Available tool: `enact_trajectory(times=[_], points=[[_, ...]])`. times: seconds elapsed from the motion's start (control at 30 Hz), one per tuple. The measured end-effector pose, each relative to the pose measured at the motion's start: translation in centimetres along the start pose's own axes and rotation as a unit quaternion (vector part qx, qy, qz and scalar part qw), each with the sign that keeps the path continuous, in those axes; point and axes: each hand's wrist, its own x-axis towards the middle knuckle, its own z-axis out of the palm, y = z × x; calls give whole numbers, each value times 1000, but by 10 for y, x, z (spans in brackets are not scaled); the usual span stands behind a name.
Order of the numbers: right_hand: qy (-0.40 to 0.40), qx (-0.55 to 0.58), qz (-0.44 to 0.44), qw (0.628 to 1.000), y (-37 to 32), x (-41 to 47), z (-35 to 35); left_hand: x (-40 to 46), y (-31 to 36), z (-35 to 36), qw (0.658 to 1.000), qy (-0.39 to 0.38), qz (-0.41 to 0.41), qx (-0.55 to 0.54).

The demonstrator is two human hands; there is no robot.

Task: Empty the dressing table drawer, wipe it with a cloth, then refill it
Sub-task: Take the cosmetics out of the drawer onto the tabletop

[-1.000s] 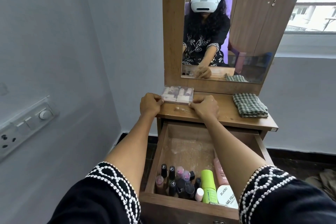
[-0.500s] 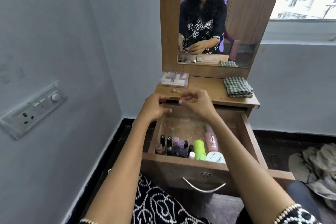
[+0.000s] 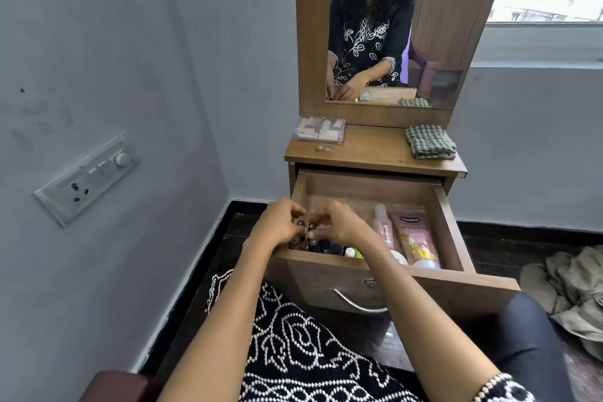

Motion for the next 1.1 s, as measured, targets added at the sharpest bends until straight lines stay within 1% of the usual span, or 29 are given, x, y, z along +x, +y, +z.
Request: enact_trajectory(times=[0.13, 0.57, 0.7, 0.87, 0.97, 1.1], points=[[19, -15, -5, 1000, 2, -1, 8, -2, 3, 5, 999, 11, -1, 52], [64, -19, 14, 998, 8, 9, 23, -2, 8, 7, 994, 43, 16, 102], [74, 1, 22, 997, 6, 12, 24, 0, 9, 6, 991, 67, 28, 116], [110, 43, -9, 993, -6, 8, 7, 6, 18, -5, 991, 88, 43, 90], [130, 108, -29, 985, -18, 6, -10, 11, 28, -17, 989, 119, 65, 63], [169, 153, -66, 971, -31, 11, -33, 19, 41, -35, 982, 165, 93, 1]])
